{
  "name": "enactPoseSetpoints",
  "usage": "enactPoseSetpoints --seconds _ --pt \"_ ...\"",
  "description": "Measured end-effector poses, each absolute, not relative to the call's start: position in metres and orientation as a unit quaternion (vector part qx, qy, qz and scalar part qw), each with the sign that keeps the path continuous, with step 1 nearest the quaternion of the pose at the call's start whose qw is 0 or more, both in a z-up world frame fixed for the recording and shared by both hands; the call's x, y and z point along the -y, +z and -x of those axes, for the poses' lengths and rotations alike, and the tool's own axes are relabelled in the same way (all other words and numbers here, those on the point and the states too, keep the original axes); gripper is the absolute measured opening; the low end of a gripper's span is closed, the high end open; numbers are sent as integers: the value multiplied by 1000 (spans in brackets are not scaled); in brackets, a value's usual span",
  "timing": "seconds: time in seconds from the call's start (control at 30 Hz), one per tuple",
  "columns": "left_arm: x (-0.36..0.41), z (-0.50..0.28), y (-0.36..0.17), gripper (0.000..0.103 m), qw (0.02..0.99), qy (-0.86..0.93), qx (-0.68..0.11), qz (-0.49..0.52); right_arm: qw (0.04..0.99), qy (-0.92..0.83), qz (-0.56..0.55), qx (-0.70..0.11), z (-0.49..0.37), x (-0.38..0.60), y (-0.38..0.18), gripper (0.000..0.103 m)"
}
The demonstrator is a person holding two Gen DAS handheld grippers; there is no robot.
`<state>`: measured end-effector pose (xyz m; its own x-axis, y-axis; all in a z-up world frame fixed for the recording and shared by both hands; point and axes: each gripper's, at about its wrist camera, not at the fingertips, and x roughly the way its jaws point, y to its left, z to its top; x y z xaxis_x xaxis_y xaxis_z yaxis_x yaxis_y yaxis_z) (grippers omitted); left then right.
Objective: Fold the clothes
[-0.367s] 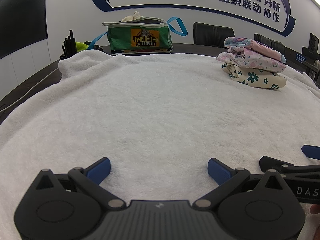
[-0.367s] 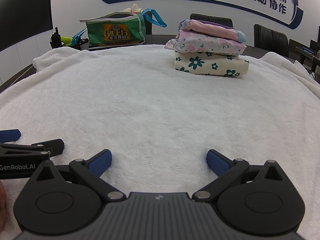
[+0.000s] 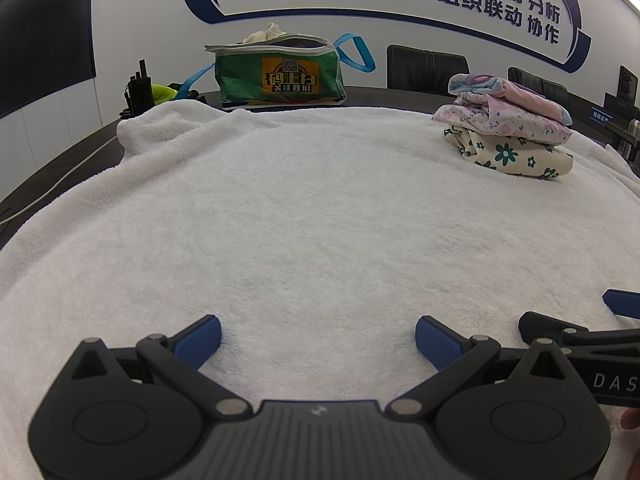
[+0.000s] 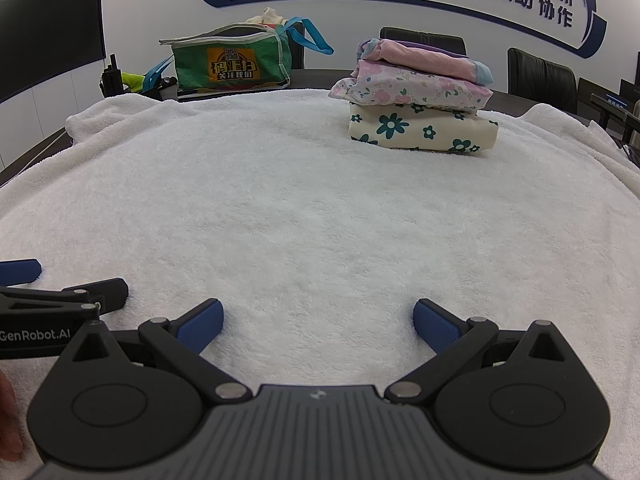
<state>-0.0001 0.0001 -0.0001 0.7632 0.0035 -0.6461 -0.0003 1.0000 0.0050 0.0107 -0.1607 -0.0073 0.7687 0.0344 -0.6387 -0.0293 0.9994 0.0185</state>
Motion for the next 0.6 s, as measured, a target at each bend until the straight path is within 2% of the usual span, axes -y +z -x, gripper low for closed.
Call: enactPoseSetpoints --seconds 0.6 --pt "2 1 -1 103 939 1 -343 -4 940 17 -4 -340 -11 161 -7 103"
